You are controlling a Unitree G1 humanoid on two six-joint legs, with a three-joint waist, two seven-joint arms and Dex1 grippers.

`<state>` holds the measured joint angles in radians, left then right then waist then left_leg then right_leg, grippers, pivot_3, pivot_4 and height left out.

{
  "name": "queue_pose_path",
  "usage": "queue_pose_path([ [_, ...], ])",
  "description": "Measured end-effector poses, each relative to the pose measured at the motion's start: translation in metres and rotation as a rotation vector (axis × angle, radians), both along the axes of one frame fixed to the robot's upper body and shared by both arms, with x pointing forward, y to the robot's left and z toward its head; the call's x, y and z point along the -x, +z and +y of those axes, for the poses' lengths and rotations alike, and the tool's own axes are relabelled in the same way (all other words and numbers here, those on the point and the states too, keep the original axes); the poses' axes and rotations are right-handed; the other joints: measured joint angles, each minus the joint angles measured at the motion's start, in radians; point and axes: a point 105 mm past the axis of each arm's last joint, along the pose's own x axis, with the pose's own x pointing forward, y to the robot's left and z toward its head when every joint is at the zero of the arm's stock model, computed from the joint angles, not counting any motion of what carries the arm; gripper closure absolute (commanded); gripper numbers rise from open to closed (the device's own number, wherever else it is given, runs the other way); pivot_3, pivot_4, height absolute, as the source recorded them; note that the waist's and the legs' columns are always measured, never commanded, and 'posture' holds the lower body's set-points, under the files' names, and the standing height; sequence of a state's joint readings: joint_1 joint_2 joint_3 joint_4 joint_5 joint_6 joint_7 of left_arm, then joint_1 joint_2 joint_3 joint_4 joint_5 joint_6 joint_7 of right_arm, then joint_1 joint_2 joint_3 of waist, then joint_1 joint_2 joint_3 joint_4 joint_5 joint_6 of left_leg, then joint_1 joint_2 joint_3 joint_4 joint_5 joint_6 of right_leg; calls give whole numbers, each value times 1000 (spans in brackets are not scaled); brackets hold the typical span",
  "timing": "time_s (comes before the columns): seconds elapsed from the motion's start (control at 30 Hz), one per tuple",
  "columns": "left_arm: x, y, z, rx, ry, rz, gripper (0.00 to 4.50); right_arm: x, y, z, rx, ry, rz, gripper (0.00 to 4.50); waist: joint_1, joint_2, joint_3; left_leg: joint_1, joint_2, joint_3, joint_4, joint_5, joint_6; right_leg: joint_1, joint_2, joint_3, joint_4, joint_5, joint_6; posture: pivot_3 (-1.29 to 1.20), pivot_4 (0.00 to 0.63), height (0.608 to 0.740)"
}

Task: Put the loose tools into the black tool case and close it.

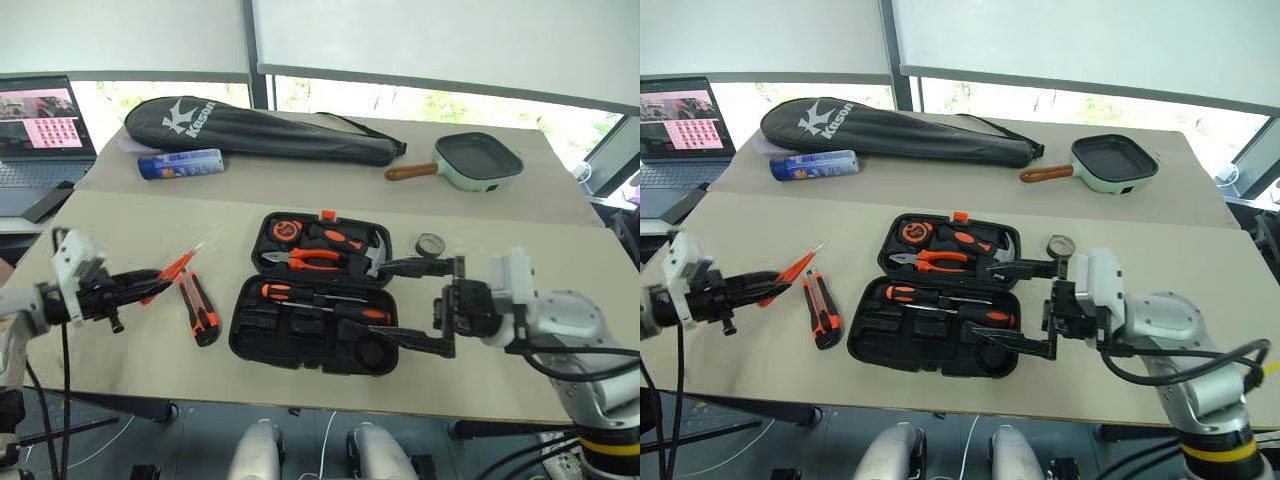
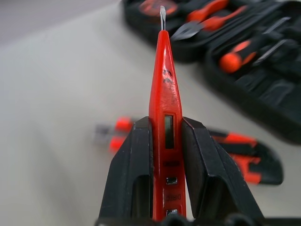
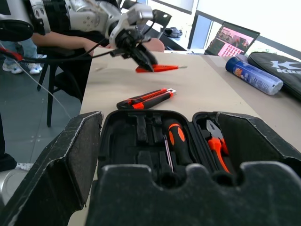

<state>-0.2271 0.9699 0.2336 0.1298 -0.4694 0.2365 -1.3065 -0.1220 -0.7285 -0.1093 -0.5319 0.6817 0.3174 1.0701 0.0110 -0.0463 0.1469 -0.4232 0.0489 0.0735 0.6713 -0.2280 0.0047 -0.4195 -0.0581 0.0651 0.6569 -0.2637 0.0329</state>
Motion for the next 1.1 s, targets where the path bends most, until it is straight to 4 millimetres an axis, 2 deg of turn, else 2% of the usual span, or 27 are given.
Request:
queue_pose_path([
  [0.2,-5,-13,-84,-142,-326,13,4068,-1,-17,-16,117,-71,120,0,0,0,0,-2,1,-2,6,0,0,0,3,1,2,0,1,0,150,740],
  [0.27,-6,-18,-107,-213,-408,12,4068,0,-21,-18,132,-83,144,0,-1,0,0,-2,0,-2,6,0,0,0,4,1,3,0,1,0,150,740],
  [0.33,-5,-23,-119,-298,-456,14,4068,0,-23,-19,135,-94,157,0,-7,0,0,-2,1,-3,6,0,0,0,4,3,3,0,1,0,150,740],
  [0.53,-10,-40,-125,-504,-486,60,4068,5,-27,-16,134,-105,172,0,-10,0,0,-2,0,-4,6,0,0,0,5,3,3,0,1,0,150,740],
  [1.1,-14,-42,-125,-609,-497,102,4068,4,-24,-9,118,-131,170,0,-14,1,0,2,0,-6,8,0,1,4,5,3,6,0,1,0,150,740],
])
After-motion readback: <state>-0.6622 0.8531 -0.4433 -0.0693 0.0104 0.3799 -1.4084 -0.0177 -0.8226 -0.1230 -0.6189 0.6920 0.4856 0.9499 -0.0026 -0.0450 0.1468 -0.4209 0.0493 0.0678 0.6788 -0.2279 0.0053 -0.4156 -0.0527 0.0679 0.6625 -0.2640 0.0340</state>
